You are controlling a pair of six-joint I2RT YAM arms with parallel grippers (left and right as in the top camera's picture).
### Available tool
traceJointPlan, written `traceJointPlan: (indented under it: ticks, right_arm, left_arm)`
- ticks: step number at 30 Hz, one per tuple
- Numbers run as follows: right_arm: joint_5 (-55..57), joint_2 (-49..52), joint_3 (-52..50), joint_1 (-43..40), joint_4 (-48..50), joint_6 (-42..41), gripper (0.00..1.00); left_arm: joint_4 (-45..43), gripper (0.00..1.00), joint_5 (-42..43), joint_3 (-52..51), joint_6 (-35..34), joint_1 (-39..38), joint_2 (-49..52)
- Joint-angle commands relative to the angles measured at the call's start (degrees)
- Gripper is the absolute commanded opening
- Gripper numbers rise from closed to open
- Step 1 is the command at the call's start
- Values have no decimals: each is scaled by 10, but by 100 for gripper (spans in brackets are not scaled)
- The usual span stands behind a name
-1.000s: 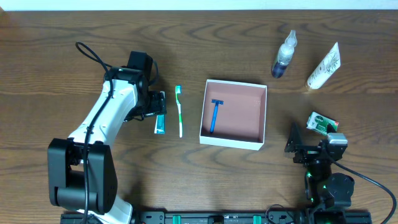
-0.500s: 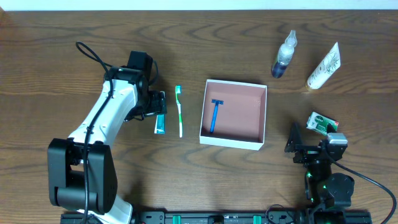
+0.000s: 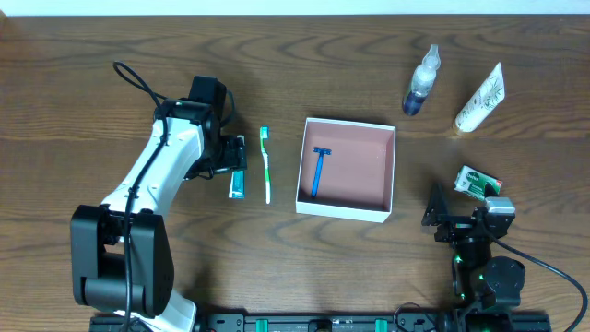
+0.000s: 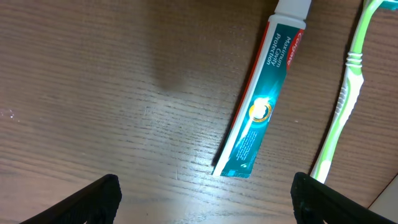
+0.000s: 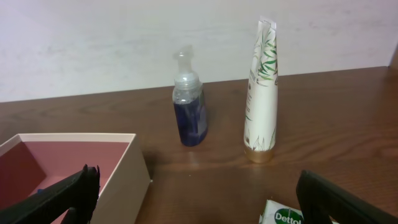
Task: Pack container
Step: 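Lower left gripper over the toothpaste tube and close on it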
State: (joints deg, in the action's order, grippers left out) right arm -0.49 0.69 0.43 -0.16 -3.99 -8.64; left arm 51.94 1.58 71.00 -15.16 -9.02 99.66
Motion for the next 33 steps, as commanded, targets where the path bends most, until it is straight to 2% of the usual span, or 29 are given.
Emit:
traceJointPlan:
  ticks: [1,5,12,19,33]
  right_arm:
    - [-2,-4,-1,-3,-2,6,99]
    - [-2,-4,-1,-3,-2,6,99]
    - [-2,-4,-1,-3,-2,6,99]
    - [-2,-4,-1,-3,-2,6,99]
    - [-2,-4,-1,-3,-2,6,99]
  left_arm:
    - [-3,88,6,-3,6,2,4]
    - [-3,88,6,-9,6,1,4]
    - [-57,88,8,-42,6,-21,4]
    - [-97,88,8,-42,38,-47,4]
    - [-133,88,8,-43,38,-47,31]
